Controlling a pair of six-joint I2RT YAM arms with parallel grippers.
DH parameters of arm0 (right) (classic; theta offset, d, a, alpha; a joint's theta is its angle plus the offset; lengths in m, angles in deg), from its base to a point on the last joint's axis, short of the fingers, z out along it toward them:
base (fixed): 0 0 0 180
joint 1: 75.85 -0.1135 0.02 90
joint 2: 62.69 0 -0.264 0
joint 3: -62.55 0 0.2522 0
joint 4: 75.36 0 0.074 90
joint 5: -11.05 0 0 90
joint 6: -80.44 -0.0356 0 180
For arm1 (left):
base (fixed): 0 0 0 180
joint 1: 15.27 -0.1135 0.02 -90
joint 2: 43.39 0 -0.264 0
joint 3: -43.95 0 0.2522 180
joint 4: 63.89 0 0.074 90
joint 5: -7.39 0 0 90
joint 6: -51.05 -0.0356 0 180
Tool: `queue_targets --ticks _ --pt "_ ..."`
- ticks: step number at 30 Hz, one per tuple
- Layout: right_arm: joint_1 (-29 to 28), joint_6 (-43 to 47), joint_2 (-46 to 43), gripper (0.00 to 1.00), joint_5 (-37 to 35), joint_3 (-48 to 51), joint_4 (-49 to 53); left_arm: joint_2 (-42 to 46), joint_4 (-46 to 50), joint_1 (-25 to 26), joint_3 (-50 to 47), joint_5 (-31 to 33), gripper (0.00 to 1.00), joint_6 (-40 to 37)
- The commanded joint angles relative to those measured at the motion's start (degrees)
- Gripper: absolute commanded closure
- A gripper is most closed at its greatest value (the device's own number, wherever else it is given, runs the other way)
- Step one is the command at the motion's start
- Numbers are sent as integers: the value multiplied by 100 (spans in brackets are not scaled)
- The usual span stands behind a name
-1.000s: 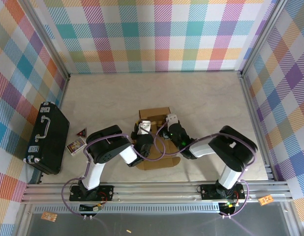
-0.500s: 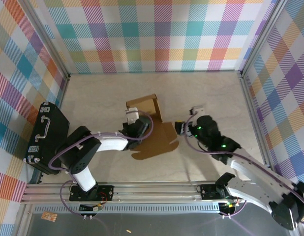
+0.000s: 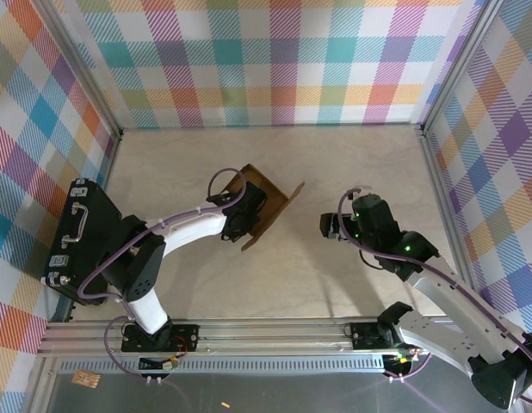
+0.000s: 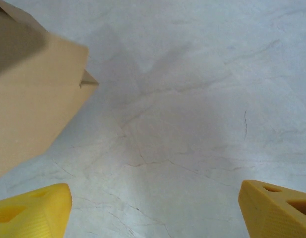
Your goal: Fold the paper box
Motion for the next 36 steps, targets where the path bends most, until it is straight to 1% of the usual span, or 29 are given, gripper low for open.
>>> queue_targets --ticks 1,3,5,6,7,8,10,13,14,15,16,19,21,23,24,25,26,27,28,29,30,31,32,34,36 --pt "50 -19 -98 13 -20 17 62 -84 534 56 -92 -510 93 1436" --pt "59 -3 -117 12 -47 17 82 -149 360 68 -197 -547 92 1805" --pt "68 -8 -134 12 -46 27 88 -249 426 64 -233 -584 91 2117" --pt "68 -7 -133 12 -46 28 96 -289 248 67 -322 -681 90 2361" --pt "75 -2 -127 12 -43 28 98 -307 81 68 -399 -781 86 2461" --pt "72 -9 -135 12 -39 38 101 -305 3 74 -441 -858 79 2577" --pt "76 3 -118 12 -34 76 94 -196 19 65 -382 -794 61 2571" --pt "77 17 -117 12 7 92 91 280 319 27 -320 -394 37 2586" --pt "77 9 -109 12 5 91 99 465 486 14 -283 -254 26 2616" --pt "72 9 -114 12 16 92 78 619 646 8 -241 -144 20 2639" --pt "77 1 -110 12 23 99 59 802 805 -24 -211 -23 19 2632" --pt "77 -33 -51 12 203 120 -64 1458 1332 -99 -267 439 20 2851" --pt "77 -32 16 12 466 123 -109 1864 1799 -201 -230 828 21 2777" --pt "77 -6 88 12 724 92 -113 2233 2012 -500 -241 1162 21 2278" --pt "77 40 122 12 882 90 -125 2371 1904 -719 -303 1246 23 1804" --pt "76 163 137 11 1273 78 -121 2487 1406 -1057 -428 1288 26 1050" --pt "77 303 145 11 1749 95 -123 2554 468 -1455 -657 904 26 -308" --pt "77 412 137 11 2227 152 -146 2567 -367 -1875 -892 318 28 -1293" --pt "77 512 122 11 2834 266 -209 2520 -1284 -2293 -1115 -396 34 -2190" --pt "77 548 90 12 3406 439 -332 2379 -1866 -2683 -1187 -976 40 -2545" --pt "76 560 51 13 3907 597 -434 2205 -2220 -2929 -1180 -1425 44 -2750" --pt "79 509 0 15 4300 749 -518 1899 -2309 -3093 -982 -1769 47 -3113" --pt "69 407 -81 19 4622 919 -614 1542 -2071 -3166 -621 -1865 52 -3371" --pt "55 215 -209 23 5087 1142 -714 772 -2133 -3192 -96 -2608 55 -3902" --pt "10 98 -227 24 5496 1268 -776 61 -2107 -3171 349 -3087 63 -4086"
